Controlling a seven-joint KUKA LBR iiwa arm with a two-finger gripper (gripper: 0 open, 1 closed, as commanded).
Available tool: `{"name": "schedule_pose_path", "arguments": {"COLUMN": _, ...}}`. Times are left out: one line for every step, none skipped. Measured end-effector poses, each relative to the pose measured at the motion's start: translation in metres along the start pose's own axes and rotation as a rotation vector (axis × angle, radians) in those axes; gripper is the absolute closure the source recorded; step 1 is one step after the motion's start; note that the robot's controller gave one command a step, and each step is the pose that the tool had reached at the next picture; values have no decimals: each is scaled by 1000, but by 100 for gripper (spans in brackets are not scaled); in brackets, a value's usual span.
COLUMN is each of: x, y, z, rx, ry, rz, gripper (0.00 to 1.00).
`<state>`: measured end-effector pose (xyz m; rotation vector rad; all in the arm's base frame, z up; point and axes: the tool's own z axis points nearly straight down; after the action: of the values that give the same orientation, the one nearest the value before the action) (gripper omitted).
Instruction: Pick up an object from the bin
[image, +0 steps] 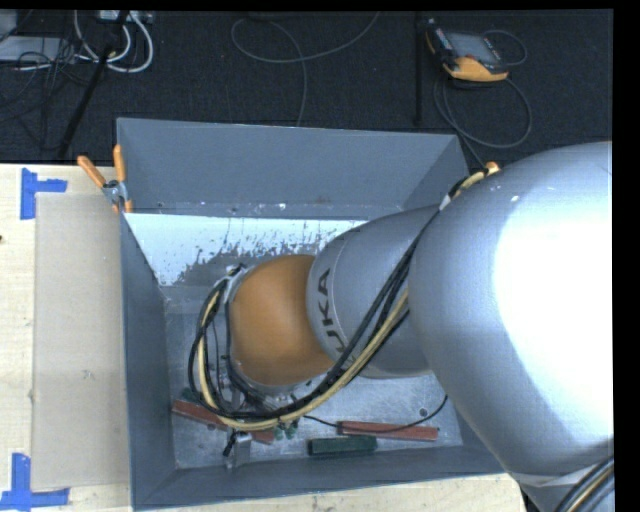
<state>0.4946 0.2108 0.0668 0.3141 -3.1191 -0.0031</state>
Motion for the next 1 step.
{"name": "schedule_pose_path", "arguments": {"x": -2, "y": -4, "z": -3, "rx": 2, "ry": -5, "rz": 9, "gripper": 100}}
